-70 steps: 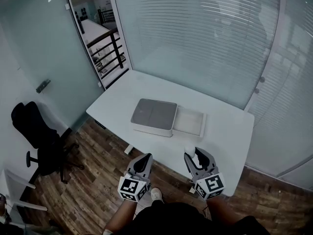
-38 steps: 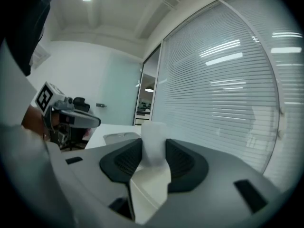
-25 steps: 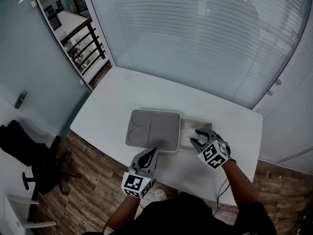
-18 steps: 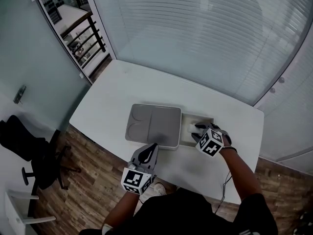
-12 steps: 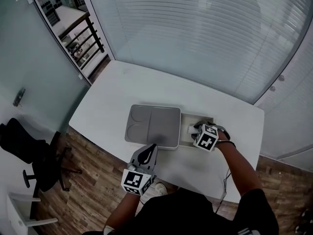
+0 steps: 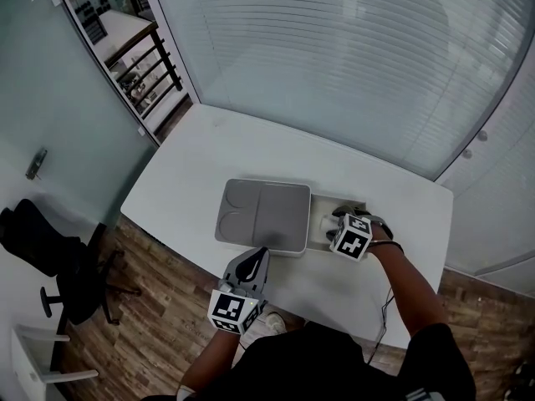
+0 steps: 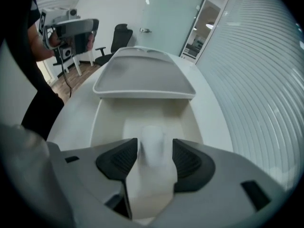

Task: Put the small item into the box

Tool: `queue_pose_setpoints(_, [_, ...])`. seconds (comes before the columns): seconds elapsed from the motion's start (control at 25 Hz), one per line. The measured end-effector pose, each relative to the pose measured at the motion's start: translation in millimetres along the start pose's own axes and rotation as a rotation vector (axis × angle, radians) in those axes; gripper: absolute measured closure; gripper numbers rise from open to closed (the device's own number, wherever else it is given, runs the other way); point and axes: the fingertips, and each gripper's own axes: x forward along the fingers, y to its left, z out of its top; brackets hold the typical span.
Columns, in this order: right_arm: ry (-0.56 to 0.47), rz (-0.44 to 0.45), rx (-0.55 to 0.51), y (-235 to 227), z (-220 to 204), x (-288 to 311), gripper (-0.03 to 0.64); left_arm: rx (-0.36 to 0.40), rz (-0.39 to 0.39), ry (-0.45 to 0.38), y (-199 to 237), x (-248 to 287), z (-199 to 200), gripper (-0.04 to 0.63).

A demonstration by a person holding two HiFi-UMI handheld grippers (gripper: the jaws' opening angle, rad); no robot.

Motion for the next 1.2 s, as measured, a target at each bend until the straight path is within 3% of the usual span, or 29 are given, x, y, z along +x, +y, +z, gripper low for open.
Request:
queue_pose_setpoints(0.28, [-0.284, -0.164, 0.135, -8, 30, -67, 0.389, -0.009, 0.0, 0.001, -4, 1, -1, 0.584])
queue_pose_setpoints(0.44, [-0.515, -0.307, 0.257, -14, 52, -117, 0.435, -0.01, -0.007, -0.003, -4, 5, 3, 0.584])
queue_pose_setpoints(0.76, [-0.836, -0.44, 0.457, 5, 77, -198, 0.499, -0.006, -0.024, -0.025, -12, 10, 15, 0.584])
queue_pose_setpoints(0.92, [-0.89, -0.542, 0.457, 12, 86, -236, 0.611, -0.005, -0.009, -0.061, -10, 10, 26, 0.584])
queue_pose_setpoints(1.12, [-0.882, -0.61, 0.385, 6, 79, -252, 0.614, 0.044, -0.018, -0.044, -18, 10, 27, 0.584])
queue_pose_setpoints(1.2, [-0.899, -0.636, 0.402, 3, 74, -257, 0.615, 0.042, -0.019, -0.058, -19, 10, 30, 0.584])
